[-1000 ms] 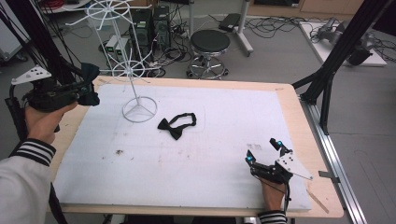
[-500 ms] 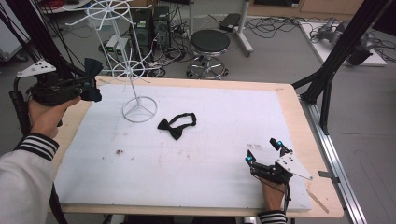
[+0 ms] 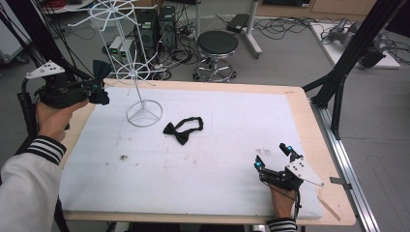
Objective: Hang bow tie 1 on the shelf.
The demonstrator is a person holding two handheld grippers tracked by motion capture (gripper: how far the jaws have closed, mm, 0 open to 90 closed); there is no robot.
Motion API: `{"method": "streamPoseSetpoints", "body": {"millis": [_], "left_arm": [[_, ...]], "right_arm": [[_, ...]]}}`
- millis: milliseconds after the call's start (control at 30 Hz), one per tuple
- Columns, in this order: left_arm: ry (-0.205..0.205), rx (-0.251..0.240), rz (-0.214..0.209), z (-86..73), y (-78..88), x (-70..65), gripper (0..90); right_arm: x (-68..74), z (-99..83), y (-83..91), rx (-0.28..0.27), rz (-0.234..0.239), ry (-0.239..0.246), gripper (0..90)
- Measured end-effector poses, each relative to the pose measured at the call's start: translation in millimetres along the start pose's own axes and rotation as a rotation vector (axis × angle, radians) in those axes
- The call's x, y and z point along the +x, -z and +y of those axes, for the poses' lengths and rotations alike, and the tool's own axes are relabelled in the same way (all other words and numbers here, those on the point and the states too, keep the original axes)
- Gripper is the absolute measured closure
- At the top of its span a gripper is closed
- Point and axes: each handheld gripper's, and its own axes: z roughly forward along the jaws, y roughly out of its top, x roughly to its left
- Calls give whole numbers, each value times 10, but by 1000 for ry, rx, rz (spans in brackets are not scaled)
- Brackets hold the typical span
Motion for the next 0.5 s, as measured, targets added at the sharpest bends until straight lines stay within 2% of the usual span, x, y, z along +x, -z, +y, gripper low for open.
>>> {"method": "streamPoseSetpoints", "body": {"millis": [133,500], "left_arm": [[10,-7,0,5,-25,-11,741],[2,-4,-7,26,-76,-58,740]], "right_arm": [[-1,0,0,0,1,-1,35],[2,0,2,2,0,-7,35]]}}
